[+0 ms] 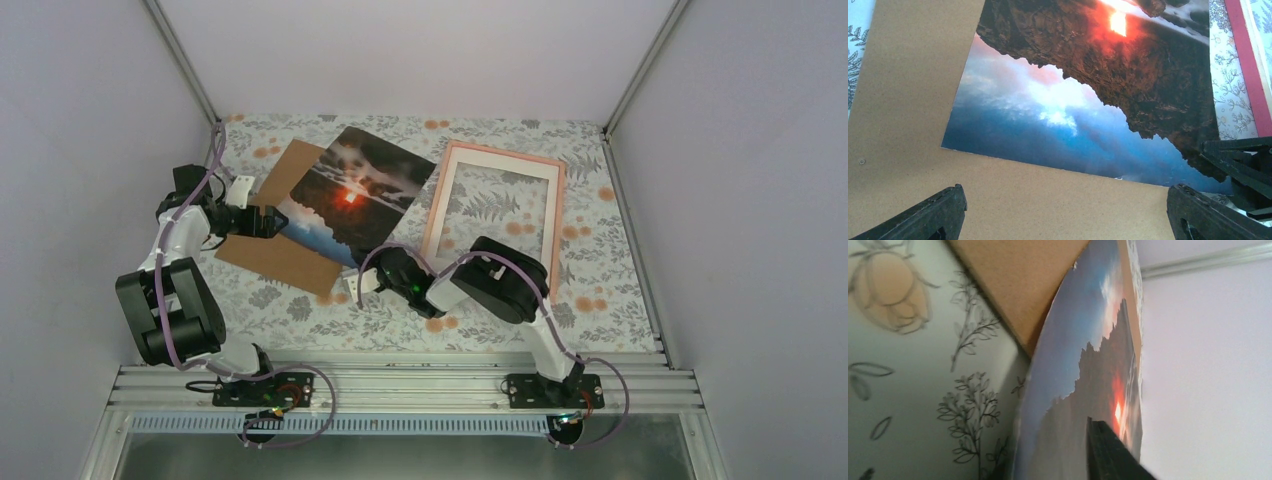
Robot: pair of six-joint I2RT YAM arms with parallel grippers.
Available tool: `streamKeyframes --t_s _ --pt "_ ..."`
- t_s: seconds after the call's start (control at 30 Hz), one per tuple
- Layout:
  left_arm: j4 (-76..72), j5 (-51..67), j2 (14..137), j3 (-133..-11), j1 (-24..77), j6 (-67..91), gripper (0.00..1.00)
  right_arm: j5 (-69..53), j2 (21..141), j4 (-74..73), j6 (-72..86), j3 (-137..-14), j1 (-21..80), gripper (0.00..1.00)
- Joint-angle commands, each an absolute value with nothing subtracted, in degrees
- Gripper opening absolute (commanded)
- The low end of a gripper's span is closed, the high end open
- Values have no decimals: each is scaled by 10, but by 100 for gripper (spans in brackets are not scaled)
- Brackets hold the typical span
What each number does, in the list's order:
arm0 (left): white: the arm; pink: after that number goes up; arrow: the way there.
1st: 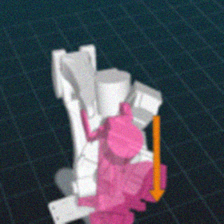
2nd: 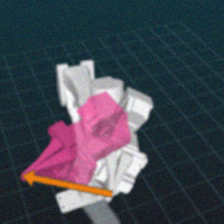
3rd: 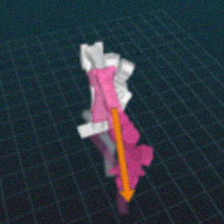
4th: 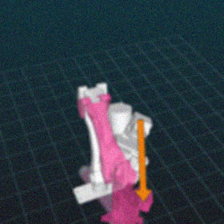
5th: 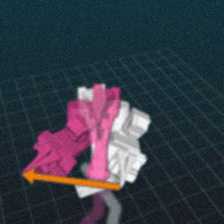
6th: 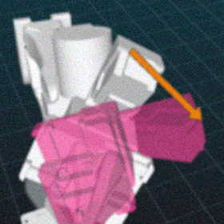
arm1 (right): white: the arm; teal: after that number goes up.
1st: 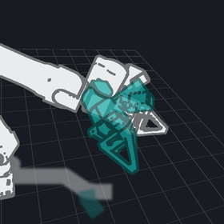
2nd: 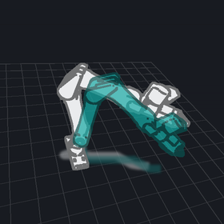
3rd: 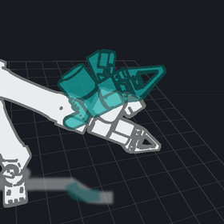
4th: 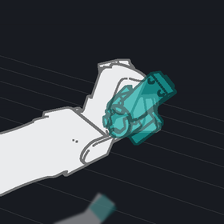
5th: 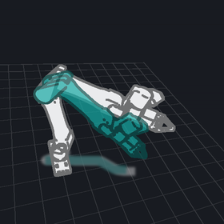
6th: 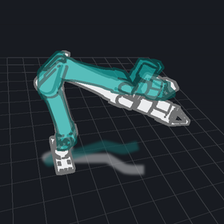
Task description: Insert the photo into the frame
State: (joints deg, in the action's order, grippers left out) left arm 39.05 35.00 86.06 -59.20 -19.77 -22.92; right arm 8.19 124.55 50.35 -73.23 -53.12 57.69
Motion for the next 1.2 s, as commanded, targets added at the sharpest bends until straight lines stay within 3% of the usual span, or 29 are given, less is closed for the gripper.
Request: streamKeyframes --t_s 0.0,0.3,0.67,0.97,1.17 --pt "382 360 842 -601 -199 -230 100 78 1251 488 -736 -545 579 7" --pt "406 371 799 -657 -199 -313 100 5 1146 247 -573 -658 560 4" --pt "539 462 704 -621 -193 -745 100 -107 1041 221 -572 -619 528 4" --pt "434 408 709 -567 -70 -771 100 -148 990 210 -568 -596 526 4" --pt "425 393 731 -545 -23 -771 94 -145 977 213 -559 -589 524 4"
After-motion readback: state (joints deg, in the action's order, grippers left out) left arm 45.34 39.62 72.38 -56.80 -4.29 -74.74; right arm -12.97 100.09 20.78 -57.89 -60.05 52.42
